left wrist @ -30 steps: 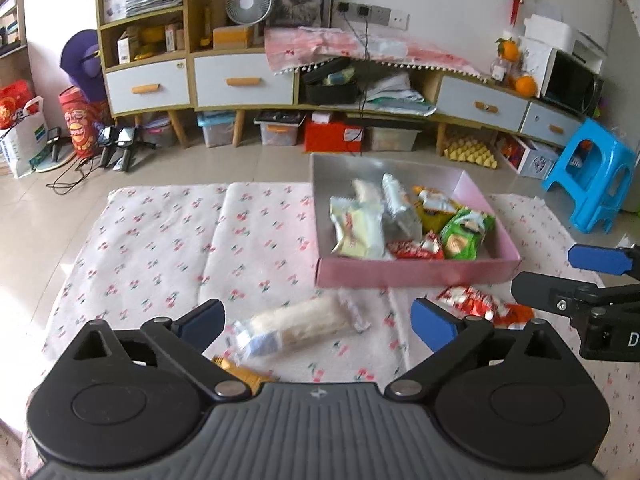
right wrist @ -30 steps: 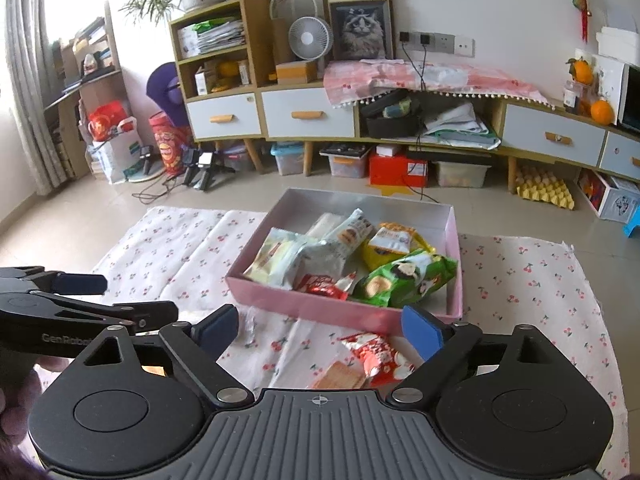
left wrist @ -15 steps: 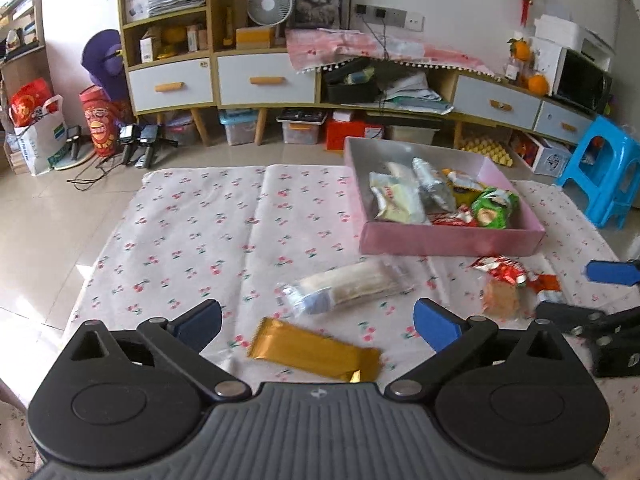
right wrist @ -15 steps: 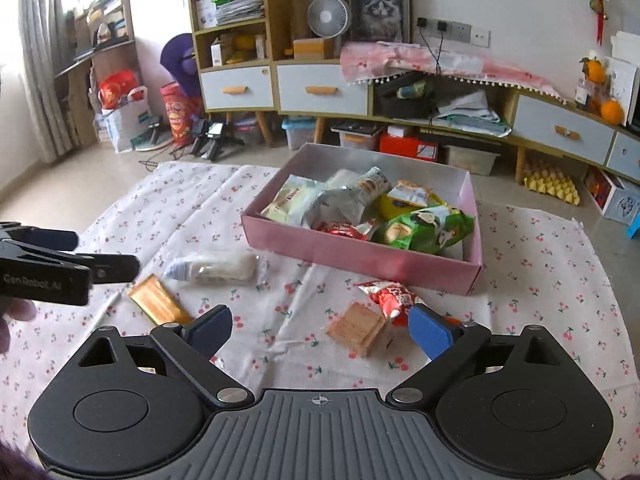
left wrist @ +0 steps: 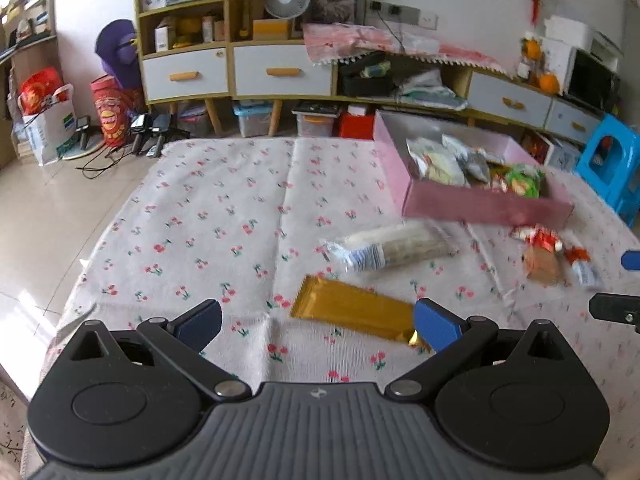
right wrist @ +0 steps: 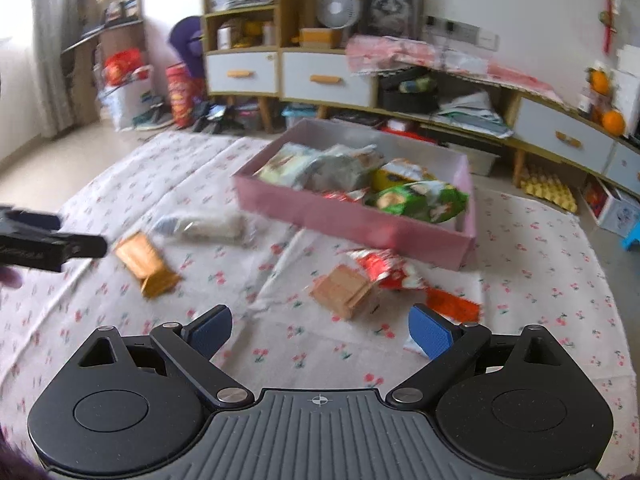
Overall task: Organize snacks
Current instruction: 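Move both tools back toward the remaining snack pile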
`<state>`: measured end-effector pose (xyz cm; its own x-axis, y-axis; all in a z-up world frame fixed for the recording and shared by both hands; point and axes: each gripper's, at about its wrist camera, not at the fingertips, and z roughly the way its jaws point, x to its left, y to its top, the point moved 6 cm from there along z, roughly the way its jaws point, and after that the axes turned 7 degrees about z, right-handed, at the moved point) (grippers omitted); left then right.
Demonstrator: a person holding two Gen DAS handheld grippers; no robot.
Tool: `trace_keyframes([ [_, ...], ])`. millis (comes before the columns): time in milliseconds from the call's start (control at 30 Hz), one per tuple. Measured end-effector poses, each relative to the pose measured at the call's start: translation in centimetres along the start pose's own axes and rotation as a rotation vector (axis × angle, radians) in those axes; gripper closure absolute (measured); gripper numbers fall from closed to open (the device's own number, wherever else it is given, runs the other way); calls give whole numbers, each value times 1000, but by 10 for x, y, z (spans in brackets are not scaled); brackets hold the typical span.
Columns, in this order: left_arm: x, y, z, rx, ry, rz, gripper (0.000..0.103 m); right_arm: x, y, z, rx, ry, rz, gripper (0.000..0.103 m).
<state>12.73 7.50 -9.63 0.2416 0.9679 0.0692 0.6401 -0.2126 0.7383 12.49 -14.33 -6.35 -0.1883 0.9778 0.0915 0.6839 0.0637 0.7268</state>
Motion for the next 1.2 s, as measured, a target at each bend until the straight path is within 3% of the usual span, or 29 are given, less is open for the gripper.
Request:
trace_keyframes([
  [200,-9,-14,12,0,-15,69,1,31,-18,-3,-1,117,-74,6],
  [467,-15,-16,19,1,-34,42,1,81,-41,-1,44,249,-160,6],
  [567,-14,-13,24,19,-24,-2,1,92,-49,4,62,249,-191,6],
  [767,-6,-9,34,79,16,-189,1,96,-52,20,91,219,-184,6],
  [967,-13,-2,39,97,103,-175,0,93,-53,26,102,176,-191,6],
  [1200,-13,-6,38,123,71,-139,2,84,-52,27,108,156,-197,6],
])
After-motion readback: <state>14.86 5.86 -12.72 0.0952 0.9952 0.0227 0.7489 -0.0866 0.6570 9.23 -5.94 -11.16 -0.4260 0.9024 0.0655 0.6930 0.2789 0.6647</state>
